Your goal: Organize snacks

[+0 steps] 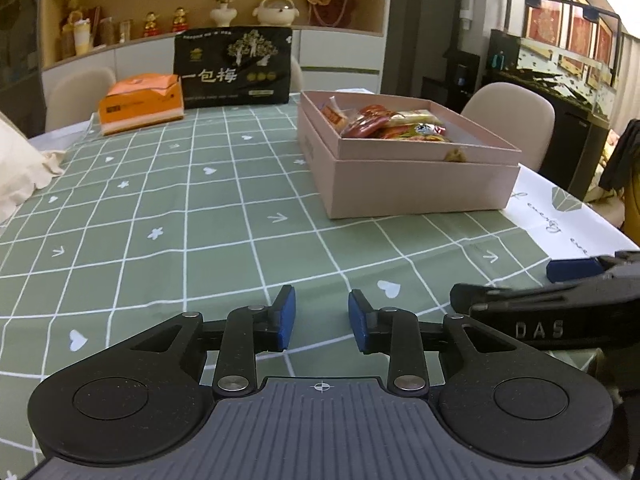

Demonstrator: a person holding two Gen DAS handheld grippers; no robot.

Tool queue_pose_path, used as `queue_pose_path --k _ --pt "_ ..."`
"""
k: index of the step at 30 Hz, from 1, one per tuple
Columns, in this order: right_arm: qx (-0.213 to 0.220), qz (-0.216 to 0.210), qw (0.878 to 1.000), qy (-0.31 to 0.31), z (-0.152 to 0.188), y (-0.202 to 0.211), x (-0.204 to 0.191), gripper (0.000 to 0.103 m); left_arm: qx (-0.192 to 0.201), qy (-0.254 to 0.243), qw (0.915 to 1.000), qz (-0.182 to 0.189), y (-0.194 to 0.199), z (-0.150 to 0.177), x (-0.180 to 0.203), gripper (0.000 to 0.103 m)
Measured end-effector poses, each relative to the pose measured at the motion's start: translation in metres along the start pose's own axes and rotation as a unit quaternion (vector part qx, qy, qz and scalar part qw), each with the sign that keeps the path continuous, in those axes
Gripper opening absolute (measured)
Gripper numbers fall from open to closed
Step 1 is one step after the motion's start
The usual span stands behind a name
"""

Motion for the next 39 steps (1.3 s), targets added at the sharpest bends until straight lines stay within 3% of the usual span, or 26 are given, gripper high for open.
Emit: queue_pose_path --k 8,18,39 --pt "0.032 0.016 0.999 -0.021 0.0042 0.0003 -0.0007 0.103 0.004 0.0 0.9999 0.01 -0.0022 -0.0011 0.0007 0.034" --pt "0.032 0.009 0.999 -0.015 0.0033 -0.0006 0.0011 0.103 0.002 -0.017 0.9998 -0.007 -0.0031 -0.0006 0.0031 0.033" --pt "0.032 0.009 0.999 -0.015 0.0035 -0.0008 0.0005 0.103 0.002 -0.023 0.9997 -0.002 -0.0025 0.0008 0.0032 0.033"
Point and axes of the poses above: each gripper's, at about its wrist camera, not at the fingertips, and y roughly against the way its jaws point, x to its right, z to its underside, the point moved 6 cm from there along -y, roughly the way its jaws point, and after that the axes turned 12 degrees about -x, right-handed, at the moved point
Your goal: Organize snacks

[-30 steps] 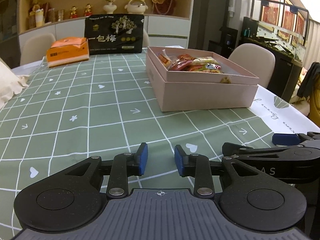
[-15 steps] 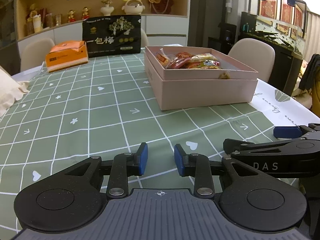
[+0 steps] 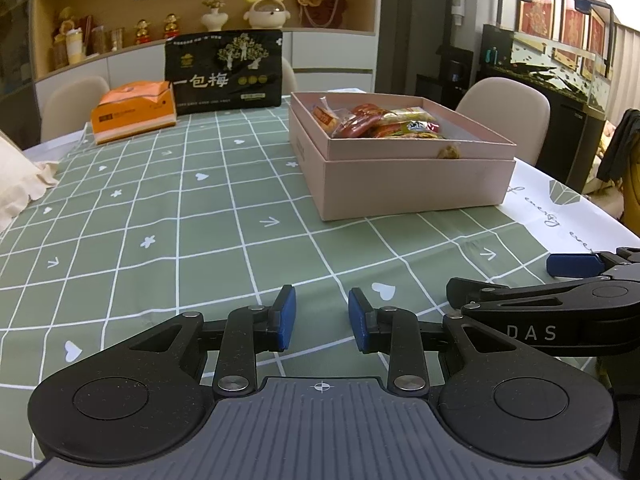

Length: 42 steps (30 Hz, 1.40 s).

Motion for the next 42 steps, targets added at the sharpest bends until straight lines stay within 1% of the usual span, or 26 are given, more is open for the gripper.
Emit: queue_pose_path --k 17,28,33,38,42 --pt "0.0 0.0 1.0 0.0 0.0001 0.0001 0.0001 0.103 0.001 0.001 1.0 0.002 0.0004 0.0004 -0.0006 0.033" --pt "0.0 0.0 1.0 0.0 -0.0001 0.0 -0.0001 0.103 0.0 -0.005 1.0 -0.007 0.0003 0.0009 0.0016 0.033" --pt "0.0 0.0 1.0 0.0 -0.0001 0.0 0.0 0.103 0.001 0.001 1.0 0.002 0.0006 0.0008 0.0004 0.033" --pt "0.0 0.0 1.0 0.0 -0.0002 0.0 0.0 0.103 0.003 0.017 0.9997 0.019 0.001 0.0005 -0.0051 0.033" --pt "0.0 0.0 1.0 0.001 -0.0002 0.0 0.0 0.103 0.003 0.015 0.9997 0.016 0.0012 0.0006 -0.0056 0.033"
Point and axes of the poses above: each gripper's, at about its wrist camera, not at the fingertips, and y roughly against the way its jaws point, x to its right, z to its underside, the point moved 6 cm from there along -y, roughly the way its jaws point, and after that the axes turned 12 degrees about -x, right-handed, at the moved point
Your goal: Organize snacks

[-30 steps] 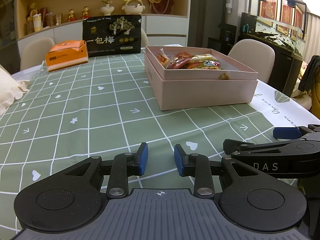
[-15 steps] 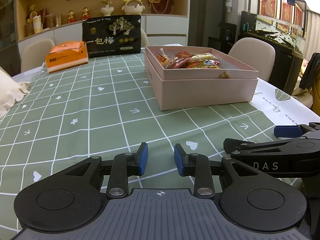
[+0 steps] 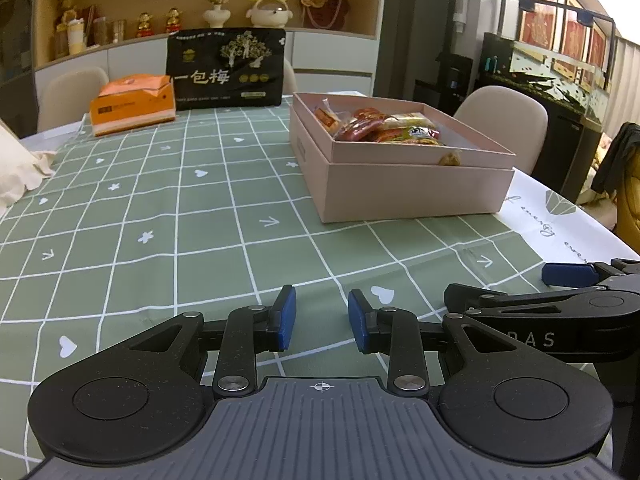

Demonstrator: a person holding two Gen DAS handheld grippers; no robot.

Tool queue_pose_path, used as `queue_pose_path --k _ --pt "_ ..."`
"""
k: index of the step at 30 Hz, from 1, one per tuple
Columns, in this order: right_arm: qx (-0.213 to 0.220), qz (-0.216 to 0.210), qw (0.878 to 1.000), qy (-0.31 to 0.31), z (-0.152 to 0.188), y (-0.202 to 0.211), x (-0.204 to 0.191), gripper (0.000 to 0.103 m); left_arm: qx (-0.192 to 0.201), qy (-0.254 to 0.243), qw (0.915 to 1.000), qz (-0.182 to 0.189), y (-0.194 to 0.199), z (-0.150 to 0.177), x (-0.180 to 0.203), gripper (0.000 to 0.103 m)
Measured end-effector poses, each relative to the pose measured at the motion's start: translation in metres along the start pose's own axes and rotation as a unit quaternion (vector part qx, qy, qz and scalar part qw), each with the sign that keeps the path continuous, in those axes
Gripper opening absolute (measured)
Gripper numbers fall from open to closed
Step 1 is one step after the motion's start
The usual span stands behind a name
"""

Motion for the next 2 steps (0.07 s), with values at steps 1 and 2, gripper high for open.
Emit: queue_pose_path --k 1,2 --pt "0.0 0.0 1.0 0.0 0.0 0.0 0.0 0.103 0.0 -0.001 1.0 0.0 -0.0001 -0.0002 0.0003 0.033" --pt "0.0 0.0 1.0 0.0 0.0 0.0 0.0001 0.103 0.0 -0.002 1.0 -0.005 -0.0002 -0.0001 0.0007 0.032"
Point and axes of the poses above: each gripper's, at about its wrist camera, not at the fingertips, and y roughly against the way its jaws point, x to its right, z to its underside, the point moved 6 cm from there along -y, roughly the way its jaws point, and after that the axes turned 12 degrees about -x, right-handed, at the moved point
